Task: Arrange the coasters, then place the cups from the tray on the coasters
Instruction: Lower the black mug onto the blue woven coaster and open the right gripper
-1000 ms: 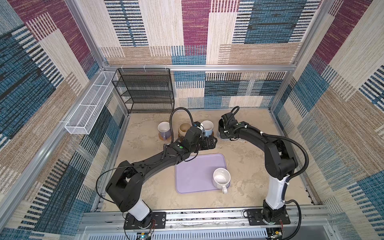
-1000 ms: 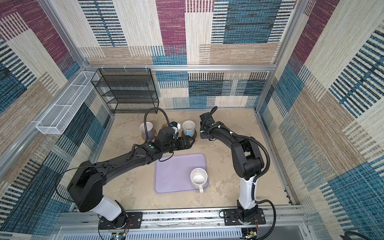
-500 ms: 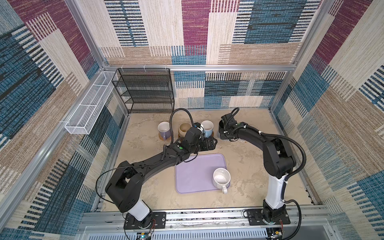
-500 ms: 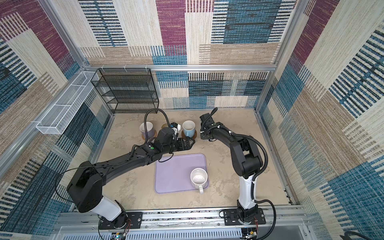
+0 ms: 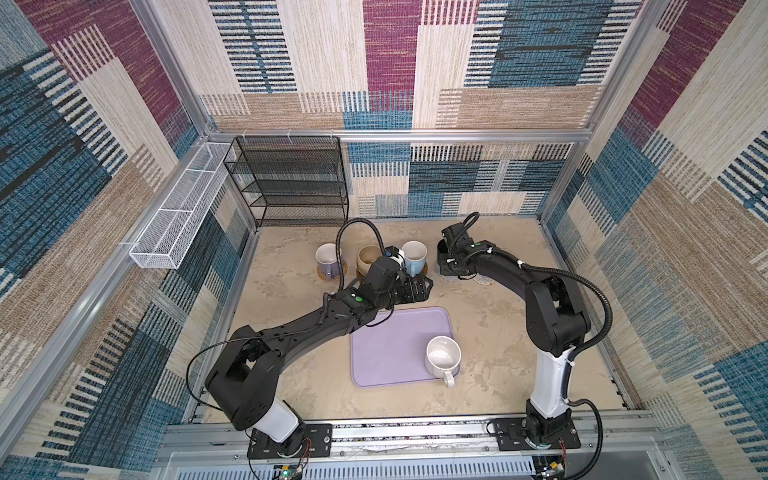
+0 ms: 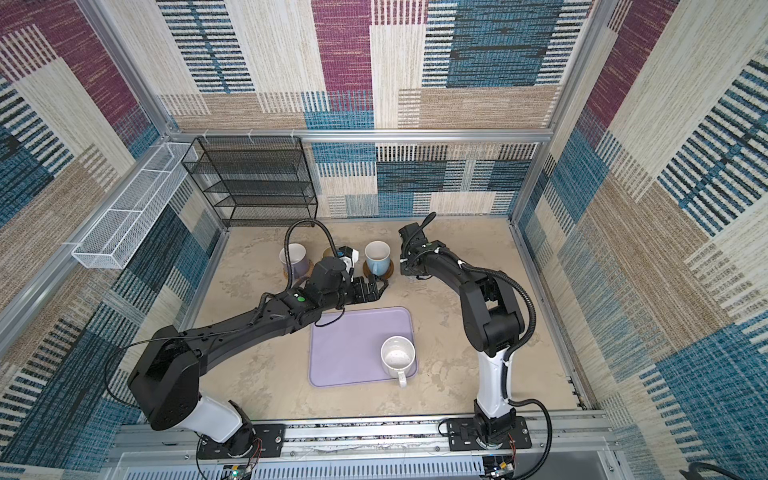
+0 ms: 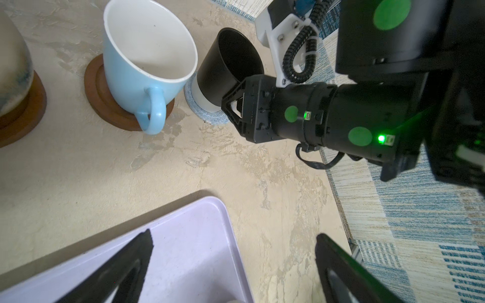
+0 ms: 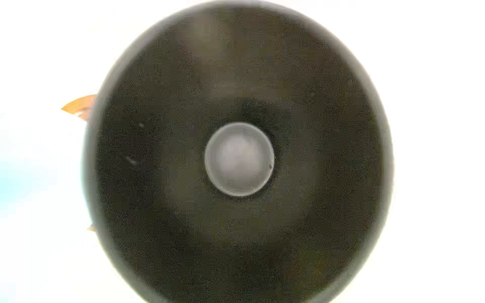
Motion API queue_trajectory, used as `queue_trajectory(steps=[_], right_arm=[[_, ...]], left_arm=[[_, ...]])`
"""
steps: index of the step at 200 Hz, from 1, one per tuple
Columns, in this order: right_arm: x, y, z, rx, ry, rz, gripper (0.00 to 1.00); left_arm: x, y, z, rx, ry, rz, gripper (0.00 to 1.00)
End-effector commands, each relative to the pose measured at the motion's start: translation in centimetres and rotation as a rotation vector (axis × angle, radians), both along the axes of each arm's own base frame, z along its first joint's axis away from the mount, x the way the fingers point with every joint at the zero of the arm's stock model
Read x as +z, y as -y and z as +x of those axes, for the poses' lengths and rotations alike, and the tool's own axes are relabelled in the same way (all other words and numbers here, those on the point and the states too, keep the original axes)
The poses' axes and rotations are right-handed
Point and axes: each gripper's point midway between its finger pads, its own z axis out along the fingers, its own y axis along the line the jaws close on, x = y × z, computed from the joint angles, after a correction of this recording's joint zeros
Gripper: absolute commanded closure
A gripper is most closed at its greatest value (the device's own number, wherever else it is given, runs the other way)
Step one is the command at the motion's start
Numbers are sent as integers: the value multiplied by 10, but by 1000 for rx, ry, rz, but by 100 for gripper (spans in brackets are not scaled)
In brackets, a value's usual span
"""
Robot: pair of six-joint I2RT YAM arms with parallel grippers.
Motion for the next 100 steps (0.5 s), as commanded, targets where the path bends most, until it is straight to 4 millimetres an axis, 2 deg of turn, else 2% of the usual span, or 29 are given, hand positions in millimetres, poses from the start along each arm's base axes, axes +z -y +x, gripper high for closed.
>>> queue_trajectory(steps=[1,24,38,40,43,47,74,100], right_arm=[[14,1,5,-13,37,3,54],[37,-2,0,0,78,44,42],[51,-1,-5,-2,102,65,31],[54,-2,-6,-1,107,69,25],[57,-1,-8,-2,114,76,9],[61,-1,-10,1,122,87,3],[86,-5,-33,43,163,153,1],[106,-5,-65,95,198,193,0]], left_arm=[[11,-2,3,33,25,-49,1],[13,-6,-1,39,35,-67,1],[16,-11,-5,44,41,-72,1],[16,-12,-5,45,41,-72,1],[16,-12,-6,44,41,-74,1],[17,-13,-8,44,43,-77,1],[23,-19,-22,17,46,-104,1],[31,-18,-42,-64,47,-154,1]])
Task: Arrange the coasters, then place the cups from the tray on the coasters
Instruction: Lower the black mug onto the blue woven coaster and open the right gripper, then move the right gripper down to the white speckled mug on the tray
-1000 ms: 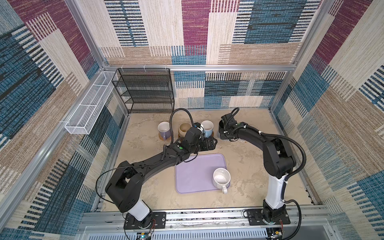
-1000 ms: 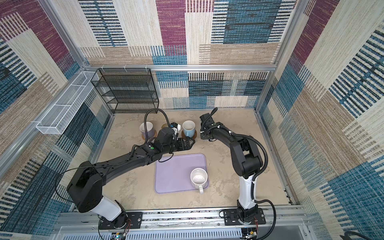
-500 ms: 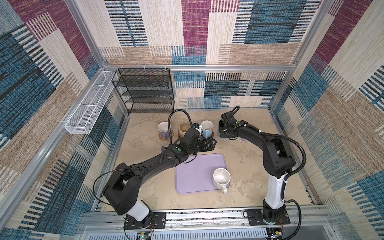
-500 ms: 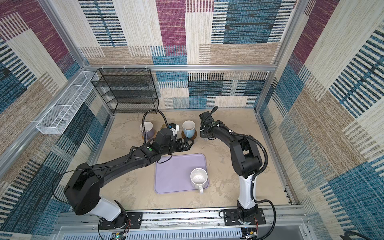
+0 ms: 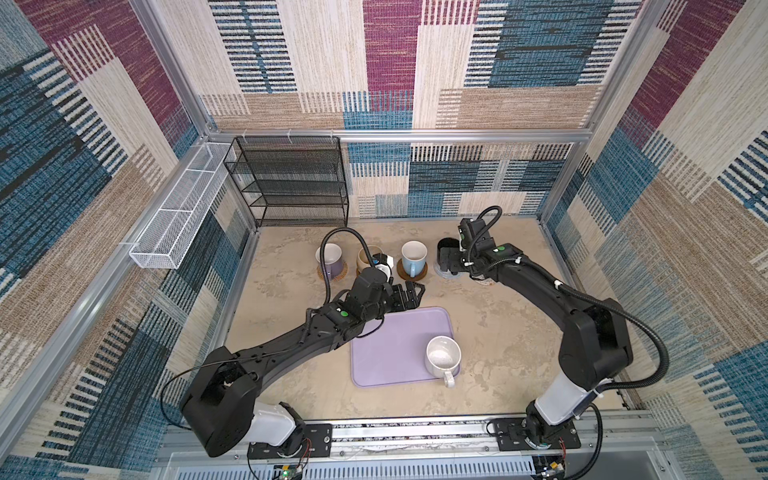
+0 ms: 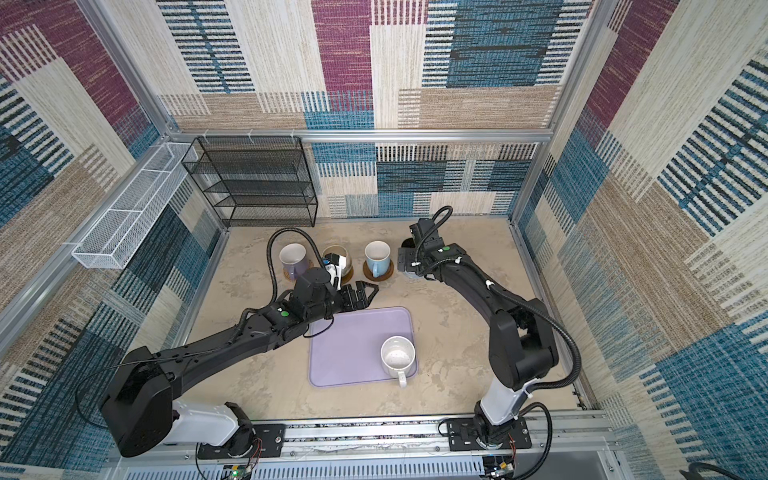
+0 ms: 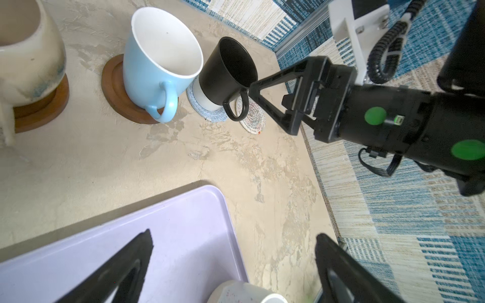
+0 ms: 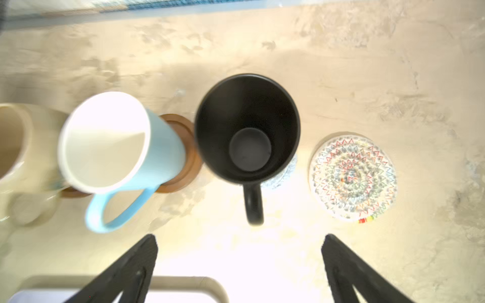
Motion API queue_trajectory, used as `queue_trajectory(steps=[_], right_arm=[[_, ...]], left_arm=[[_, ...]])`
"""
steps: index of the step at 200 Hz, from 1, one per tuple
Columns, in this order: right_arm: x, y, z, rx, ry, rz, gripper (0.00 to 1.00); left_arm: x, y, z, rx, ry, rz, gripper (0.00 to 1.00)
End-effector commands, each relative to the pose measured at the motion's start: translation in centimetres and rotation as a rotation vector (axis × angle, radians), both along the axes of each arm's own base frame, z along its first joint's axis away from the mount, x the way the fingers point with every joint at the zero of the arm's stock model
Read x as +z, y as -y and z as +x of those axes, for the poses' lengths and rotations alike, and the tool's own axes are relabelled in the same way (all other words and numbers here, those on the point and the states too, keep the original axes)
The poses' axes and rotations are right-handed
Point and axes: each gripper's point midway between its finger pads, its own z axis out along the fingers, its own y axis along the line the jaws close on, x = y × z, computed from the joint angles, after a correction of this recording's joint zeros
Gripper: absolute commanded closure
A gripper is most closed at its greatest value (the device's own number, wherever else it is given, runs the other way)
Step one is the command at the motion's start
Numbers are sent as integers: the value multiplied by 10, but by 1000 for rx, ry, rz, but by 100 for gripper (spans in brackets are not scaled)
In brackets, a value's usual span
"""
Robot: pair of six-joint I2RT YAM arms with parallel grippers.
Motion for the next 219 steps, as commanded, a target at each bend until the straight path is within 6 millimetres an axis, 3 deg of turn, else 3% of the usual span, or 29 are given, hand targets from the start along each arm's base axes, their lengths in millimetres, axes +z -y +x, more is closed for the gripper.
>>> queue_trajectory(steps=[1,24,46,80,113,142,219], right_arm=[[20,-7,-19,54,49,63,0],[41,-3,-51,93,99,102,0],[45,0,-83,147,83,126,0],[28,-4,-129,197,-31,165,0],[-2,-10,-171,202,-136,131,0],[-10,-20,-198,248,-156,143,0],[-32,-44,-257,360,-230,126,1]], left_arm=[[17,6,-14,-69,14,-82,1],[24,12,-32,-167,8,-108,1],[22,19,-48,-259,-20,-127,1],[6,12,-61,-284,-49,-114,1],[-15,-9,-67,-230,-78,-7,1],[-21,-27,-70,-178,-65,34,1],[-29,-22,-91,-272,-94,-1,1]])
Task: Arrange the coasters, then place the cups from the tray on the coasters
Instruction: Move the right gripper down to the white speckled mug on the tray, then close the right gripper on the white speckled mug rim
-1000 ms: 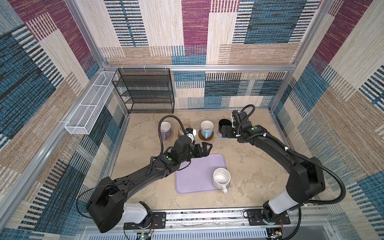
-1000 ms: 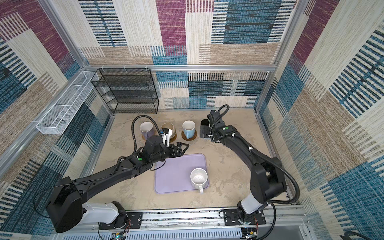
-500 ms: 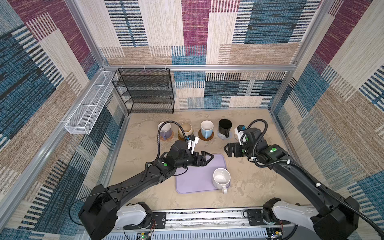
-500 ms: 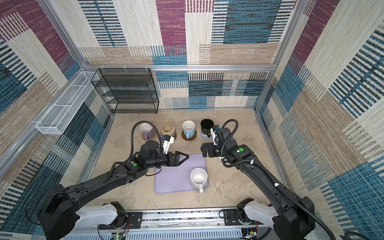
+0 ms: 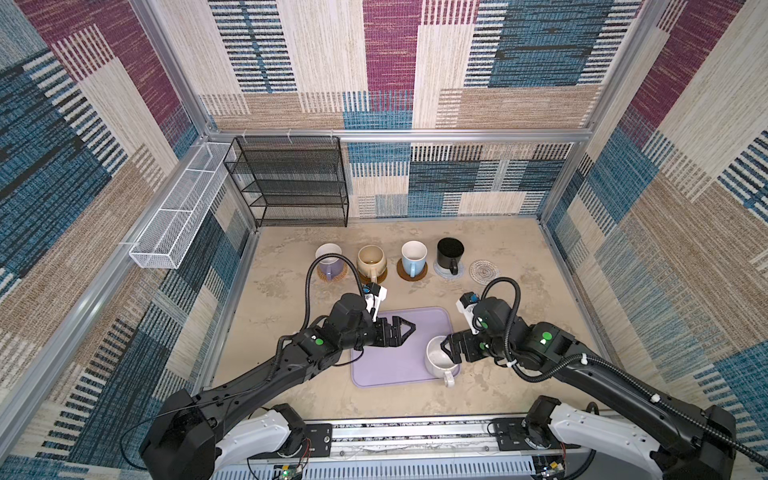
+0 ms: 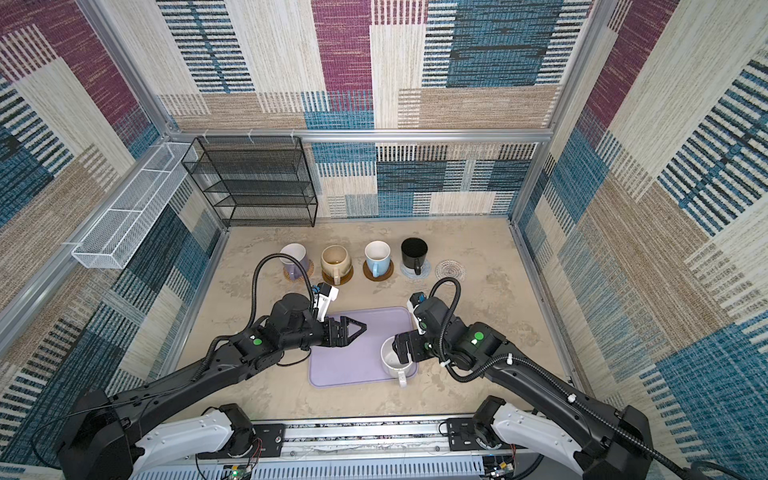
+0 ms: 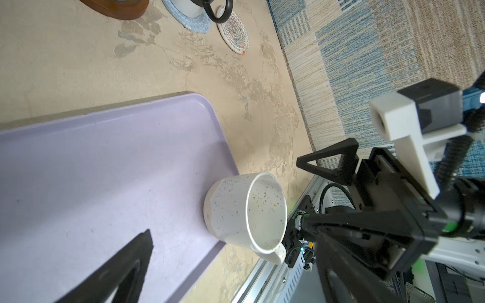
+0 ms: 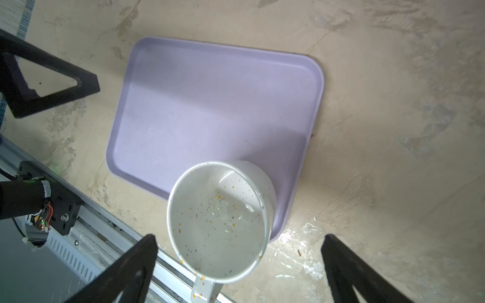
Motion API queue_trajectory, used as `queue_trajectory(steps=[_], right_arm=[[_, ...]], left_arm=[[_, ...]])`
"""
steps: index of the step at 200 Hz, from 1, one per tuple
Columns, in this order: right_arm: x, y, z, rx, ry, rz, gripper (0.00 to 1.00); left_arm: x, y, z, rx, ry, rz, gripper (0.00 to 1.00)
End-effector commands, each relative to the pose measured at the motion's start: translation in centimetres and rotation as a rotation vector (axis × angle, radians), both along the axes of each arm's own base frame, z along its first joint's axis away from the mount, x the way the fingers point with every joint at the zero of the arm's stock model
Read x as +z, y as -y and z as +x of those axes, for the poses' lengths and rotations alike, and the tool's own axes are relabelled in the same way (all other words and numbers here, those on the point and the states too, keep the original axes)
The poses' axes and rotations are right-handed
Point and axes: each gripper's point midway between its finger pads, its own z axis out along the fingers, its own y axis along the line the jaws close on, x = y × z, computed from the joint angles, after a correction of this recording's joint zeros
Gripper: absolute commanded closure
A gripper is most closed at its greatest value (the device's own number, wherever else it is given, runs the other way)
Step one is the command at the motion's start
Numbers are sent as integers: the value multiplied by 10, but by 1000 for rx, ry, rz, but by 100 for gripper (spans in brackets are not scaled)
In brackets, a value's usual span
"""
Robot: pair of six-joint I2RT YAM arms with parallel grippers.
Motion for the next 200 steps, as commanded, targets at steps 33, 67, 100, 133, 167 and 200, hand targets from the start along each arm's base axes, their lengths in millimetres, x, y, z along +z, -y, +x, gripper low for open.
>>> queue_trajectory(steps=[33,67,100,133,167,200], right_arm=[[-21,-12,-27,0,-58,-63,1],[-36,-17,-35,-7,-75,-115,2],[-56,-17,-39,-32,-90,-182,3],[-63,-22,-37,-44,-76,-194,10],[-71,-24,-37,-55,-73,-209,28],[-73,-21,-35,-90,-61,-214,45]], left_arm=[[0,3,-4,-43,25,-1,1],[-2,2,-1,-30,25,13,1],[-5,3,0,-31,19,17,1],[-7,5,2,-30,15,12,1],[-9,4,3,-22,16,19,1],[-10,4,4,-19,16,19,1]])
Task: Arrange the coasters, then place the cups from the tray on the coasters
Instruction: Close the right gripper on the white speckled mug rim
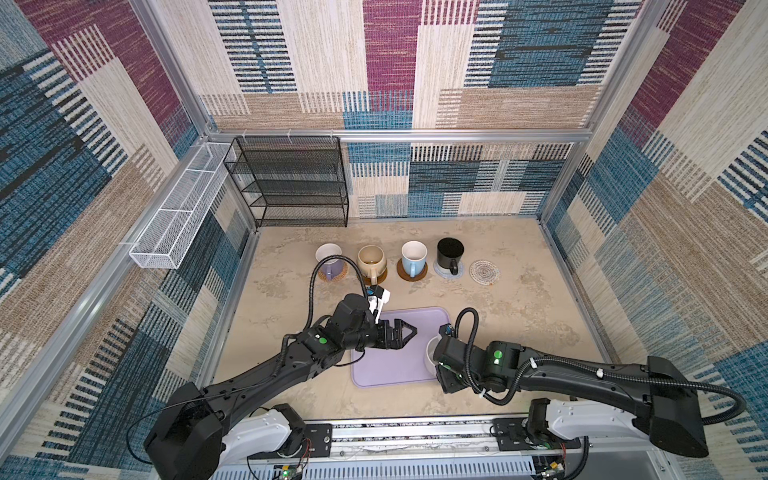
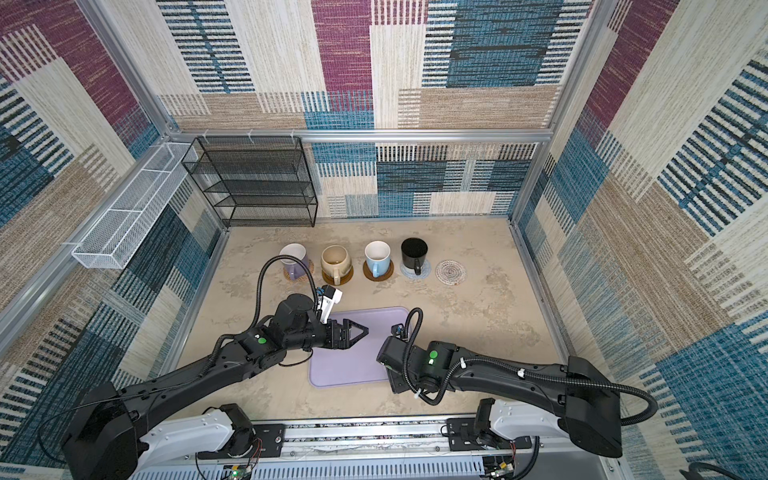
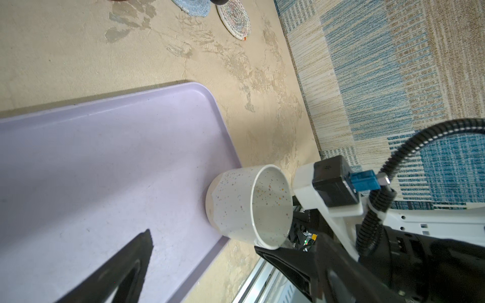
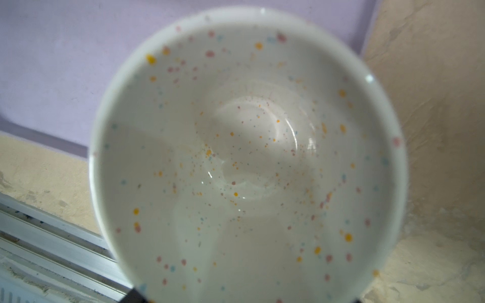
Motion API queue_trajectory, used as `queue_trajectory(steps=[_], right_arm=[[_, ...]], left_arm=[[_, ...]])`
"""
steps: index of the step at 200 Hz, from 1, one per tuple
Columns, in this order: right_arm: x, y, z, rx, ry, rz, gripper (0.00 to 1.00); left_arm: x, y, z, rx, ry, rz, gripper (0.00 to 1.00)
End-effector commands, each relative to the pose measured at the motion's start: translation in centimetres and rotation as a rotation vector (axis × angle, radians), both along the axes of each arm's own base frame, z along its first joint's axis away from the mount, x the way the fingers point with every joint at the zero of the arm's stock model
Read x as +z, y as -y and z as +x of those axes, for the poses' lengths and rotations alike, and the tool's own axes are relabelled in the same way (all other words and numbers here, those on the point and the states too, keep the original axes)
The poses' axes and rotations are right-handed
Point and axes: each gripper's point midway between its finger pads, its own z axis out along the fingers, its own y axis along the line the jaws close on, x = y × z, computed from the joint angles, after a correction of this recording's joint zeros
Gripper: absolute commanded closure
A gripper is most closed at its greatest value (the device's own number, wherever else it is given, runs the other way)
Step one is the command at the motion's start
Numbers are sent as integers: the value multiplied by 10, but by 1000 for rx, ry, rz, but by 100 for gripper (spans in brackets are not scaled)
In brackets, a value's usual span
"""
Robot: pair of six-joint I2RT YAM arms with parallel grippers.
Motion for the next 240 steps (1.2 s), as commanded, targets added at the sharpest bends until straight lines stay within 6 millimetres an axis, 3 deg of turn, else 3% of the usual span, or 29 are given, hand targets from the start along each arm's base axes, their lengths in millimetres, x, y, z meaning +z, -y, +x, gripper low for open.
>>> queue_trajectory(steps=[1,41,140,202,240], right_arm=[[2,-3,9,-51,43,26,46],[-5,-5,8,-49,44,23,57],[2,-12,14,-34,84,48,97],[20,-18,25,-27,150,83,100],[34,-13,45,-46,210,62,100]], left_arm=[[2,1,5,7,30,-4,1],[2,3,5,1,28,-22,1],[3,8,2,-17,11,-56,1],[11,6,2,2,28,-85,1],[25,9,4,22,41,-162,1]])
